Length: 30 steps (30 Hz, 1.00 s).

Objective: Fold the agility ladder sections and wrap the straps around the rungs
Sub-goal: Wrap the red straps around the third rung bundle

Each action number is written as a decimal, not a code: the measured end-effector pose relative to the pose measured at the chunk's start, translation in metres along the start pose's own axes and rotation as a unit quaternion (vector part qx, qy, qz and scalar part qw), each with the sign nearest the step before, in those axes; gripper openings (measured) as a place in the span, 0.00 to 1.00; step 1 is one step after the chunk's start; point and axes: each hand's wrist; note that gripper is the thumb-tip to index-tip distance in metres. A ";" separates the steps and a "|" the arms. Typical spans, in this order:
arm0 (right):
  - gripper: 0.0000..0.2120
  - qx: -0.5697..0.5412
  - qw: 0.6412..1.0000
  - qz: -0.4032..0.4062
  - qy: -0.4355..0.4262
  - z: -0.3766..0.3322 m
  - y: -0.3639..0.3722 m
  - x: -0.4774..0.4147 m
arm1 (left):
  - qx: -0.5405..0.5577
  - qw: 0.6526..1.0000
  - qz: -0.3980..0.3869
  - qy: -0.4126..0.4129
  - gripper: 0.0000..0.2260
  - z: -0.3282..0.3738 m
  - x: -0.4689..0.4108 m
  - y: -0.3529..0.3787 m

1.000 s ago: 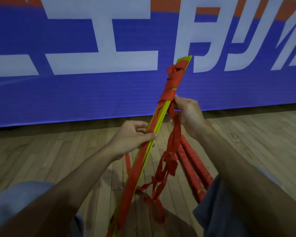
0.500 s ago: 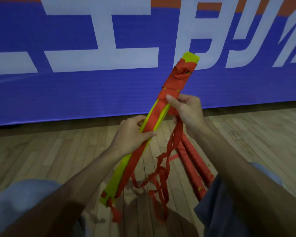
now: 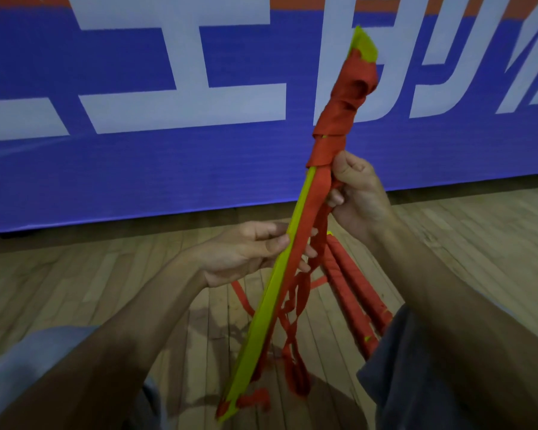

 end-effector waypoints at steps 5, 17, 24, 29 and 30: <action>0.26 0.026 1.000 -0.003 0.008 0.002 -0.004 -0.004 | -0.007 0.999 0.037 0.000 0.19 -0.001 -0.001 -0.003; 0.22 0.157 0.973 0.158 0.059 0.011 0.013 -0.007 | -0.254 0.934 0.251 -0.007 0.08 -0.016 -0.008 -0.014; 0.10 0.258 0.942 0.212 0.021 0.028 0.021 -0.011 | -0.533 0.810 0.244 -0.035 0.15 -0.025 -0.010 -0.013; 0.11 0.219 0.949 0.226 0.015 0.024 0.016 -0.012 | -0.506 0.833 0.222 -0.024 0.16 -0.023 -0.011 -0.016; 0.11 0.203 0.953 0.224 0.017 0.022 0.014 -0.012 | -0.476 0.852 0.218 -0.013 0.15 -0.021 -0.011 -0.016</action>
Point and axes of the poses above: each hand's wrist, its own x-axis away from the middle knuckle, its own y-axis out of the palm, z = x × y, and after that the axes turned 14 degrees about y, right-handed
